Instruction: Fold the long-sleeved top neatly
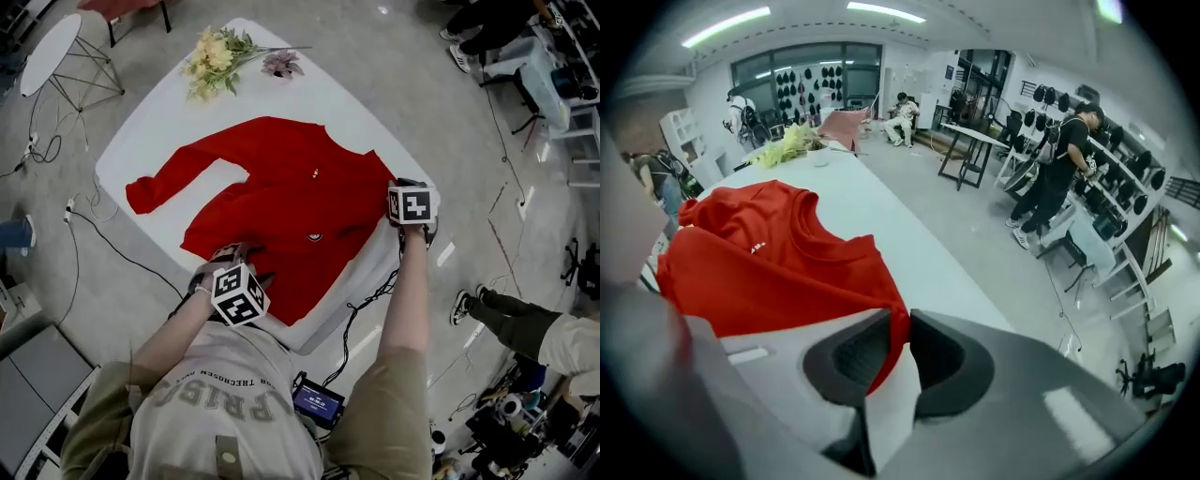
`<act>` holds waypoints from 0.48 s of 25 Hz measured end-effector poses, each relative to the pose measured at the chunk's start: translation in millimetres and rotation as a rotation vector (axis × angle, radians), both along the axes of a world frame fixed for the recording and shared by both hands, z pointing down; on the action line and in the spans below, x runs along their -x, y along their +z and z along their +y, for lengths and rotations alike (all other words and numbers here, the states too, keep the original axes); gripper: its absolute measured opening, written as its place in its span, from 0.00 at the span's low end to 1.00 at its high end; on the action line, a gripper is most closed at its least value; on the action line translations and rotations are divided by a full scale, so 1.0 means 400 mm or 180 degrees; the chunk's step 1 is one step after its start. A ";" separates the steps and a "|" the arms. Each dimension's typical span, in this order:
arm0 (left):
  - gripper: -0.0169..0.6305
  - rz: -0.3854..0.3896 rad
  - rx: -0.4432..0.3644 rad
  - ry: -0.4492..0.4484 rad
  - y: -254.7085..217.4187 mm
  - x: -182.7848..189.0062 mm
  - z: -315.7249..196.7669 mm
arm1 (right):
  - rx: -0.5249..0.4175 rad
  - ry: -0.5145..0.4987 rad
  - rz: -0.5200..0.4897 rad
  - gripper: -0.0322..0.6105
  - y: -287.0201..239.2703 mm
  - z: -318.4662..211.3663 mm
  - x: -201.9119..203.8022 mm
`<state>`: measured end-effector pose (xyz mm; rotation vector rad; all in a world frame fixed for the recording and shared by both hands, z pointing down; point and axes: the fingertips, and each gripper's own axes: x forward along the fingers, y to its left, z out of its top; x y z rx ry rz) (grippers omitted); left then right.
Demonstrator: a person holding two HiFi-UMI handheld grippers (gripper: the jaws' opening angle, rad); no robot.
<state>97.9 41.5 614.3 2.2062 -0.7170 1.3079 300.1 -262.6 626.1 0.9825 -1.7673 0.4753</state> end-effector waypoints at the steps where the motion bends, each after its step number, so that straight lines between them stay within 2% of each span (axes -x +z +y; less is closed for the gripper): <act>1: 0.41 -0.0003 0.0010 0.0004 0.002 -0.002 0.006 | -0.0010 -0.0006 0.0017 0.15 0.006 -0.005 0.004; 4: 0.41 0.0014 -0.0015 -0.0062 -0.012 0.015 0.013 | -0.0114 0.0061 -0.0064 0.18 -0.004 -0.010 0.011; 5: 0.41 0.0021 -0.0036 -0.0116 -0.021 0.033 0.011 | -0.0179 0.0095 -0.0155 0.22 -0.021 -0.009 0.013; 7: 0.41 0.0016 -0.0091 -0.0260 -0.044 0.090 0.004 | -0.0303 0.0117 -0.0437 0.39 -0.067 0.006 0.029; 12: 0.41 -0.0181 -0.0323 -0.0702 -0.096 0.329 -0.011 | -0.0643 0.0066 -0.0973 0.40 -0.208 0.167 0.129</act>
